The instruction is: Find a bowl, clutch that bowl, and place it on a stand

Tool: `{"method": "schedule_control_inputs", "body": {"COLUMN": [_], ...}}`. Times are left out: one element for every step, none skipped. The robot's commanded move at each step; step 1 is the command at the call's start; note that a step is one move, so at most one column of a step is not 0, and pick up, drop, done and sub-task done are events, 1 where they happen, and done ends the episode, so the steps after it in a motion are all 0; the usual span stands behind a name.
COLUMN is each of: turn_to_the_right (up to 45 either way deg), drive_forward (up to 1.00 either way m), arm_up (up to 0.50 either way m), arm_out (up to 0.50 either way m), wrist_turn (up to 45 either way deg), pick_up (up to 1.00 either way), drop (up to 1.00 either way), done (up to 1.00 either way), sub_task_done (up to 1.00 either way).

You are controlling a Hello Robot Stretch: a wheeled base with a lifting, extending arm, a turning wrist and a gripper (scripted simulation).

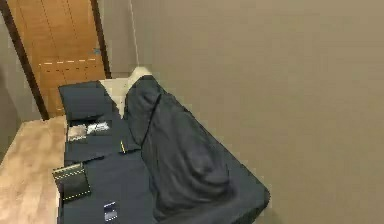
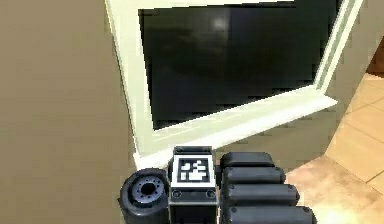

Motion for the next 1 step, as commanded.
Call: {"method": "schedule_control_inputs", "body": {"turn_to_the_right": [-45.0], "drive_forward": [0.0], "arm_up": [0.0], "arm_out": [0.0], "wrist_turn": [0.0], "pick_up": [0.0], "drop": [0.0], "done": [0.0], "sub_task_done": [0.0]}}
